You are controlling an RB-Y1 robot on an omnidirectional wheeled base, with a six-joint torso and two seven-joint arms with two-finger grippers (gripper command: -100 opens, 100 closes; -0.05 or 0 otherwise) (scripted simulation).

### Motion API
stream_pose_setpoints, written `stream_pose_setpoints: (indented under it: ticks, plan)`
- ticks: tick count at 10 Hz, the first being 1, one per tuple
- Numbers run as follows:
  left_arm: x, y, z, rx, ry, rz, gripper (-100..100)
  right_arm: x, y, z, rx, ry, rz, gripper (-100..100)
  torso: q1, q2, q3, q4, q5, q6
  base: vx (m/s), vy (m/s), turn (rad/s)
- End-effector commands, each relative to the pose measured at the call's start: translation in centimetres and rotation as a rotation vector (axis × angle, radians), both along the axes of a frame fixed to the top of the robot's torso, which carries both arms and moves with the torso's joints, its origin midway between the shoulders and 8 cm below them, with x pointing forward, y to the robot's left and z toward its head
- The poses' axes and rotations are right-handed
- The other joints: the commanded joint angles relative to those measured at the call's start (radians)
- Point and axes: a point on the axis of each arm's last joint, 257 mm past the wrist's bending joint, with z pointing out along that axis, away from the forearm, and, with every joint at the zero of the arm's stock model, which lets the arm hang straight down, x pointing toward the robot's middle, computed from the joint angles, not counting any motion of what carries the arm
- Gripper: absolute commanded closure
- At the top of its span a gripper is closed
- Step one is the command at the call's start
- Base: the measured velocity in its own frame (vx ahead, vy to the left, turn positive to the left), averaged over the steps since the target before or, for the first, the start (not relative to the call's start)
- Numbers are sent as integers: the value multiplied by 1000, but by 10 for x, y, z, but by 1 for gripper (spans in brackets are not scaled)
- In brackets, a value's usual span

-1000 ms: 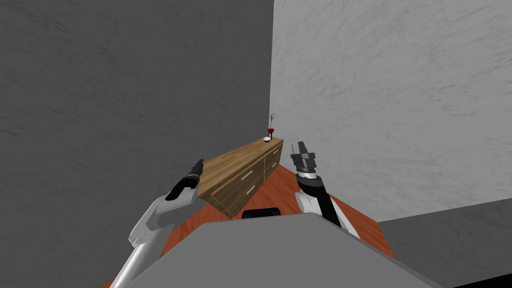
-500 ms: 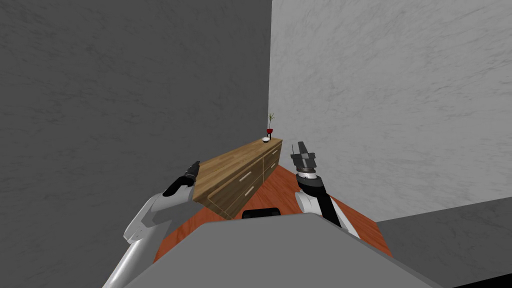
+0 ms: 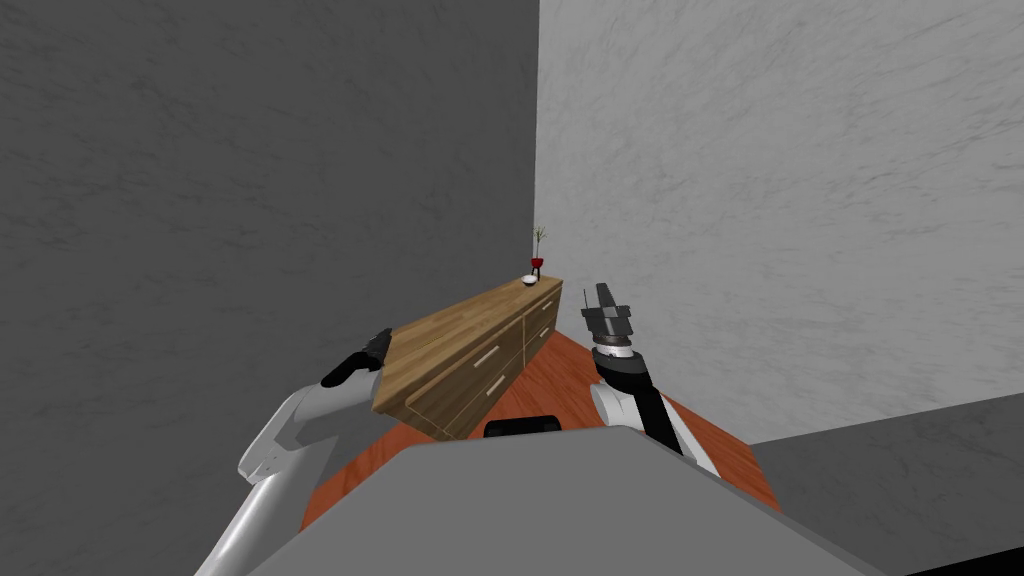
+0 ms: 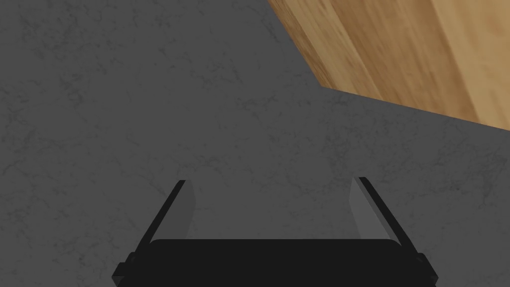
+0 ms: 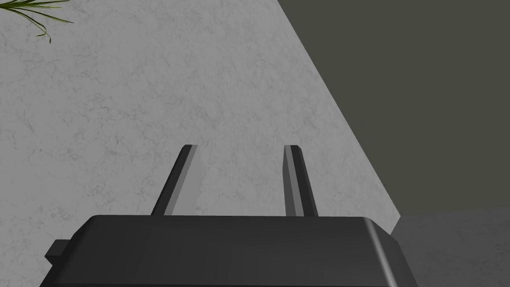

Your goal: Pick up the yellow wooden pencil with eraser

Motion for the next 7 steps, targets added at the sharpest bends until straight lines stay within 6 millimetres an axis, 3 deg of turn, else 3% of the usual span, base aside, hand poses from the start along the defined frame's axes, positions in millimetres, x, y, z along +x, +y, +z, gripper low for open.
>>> stream_pose_setpoints:
  ticks: [1,2,4,7]
  plan:
    - [-4,4,-6,-11,25,16,-100,0,0,0,0,0,0,0,0,0,0,0,0,0,15,-21,6]
    - [-11,20,-10,-11,62,53,-100,0,0,0,0,0,0,0,1,1,1,0,0,0,37,-38,-50]
    - [-15,21,-15,-23,82,64,-100,0,0,0,0,0,0,0,1,0,0,0,0,0,35,-28,-4]
    - [-36,50,-27,-39,169,144,-100,0,0,0,0,0,0,0,1,0,0,0,0,0,49,-45,-38]
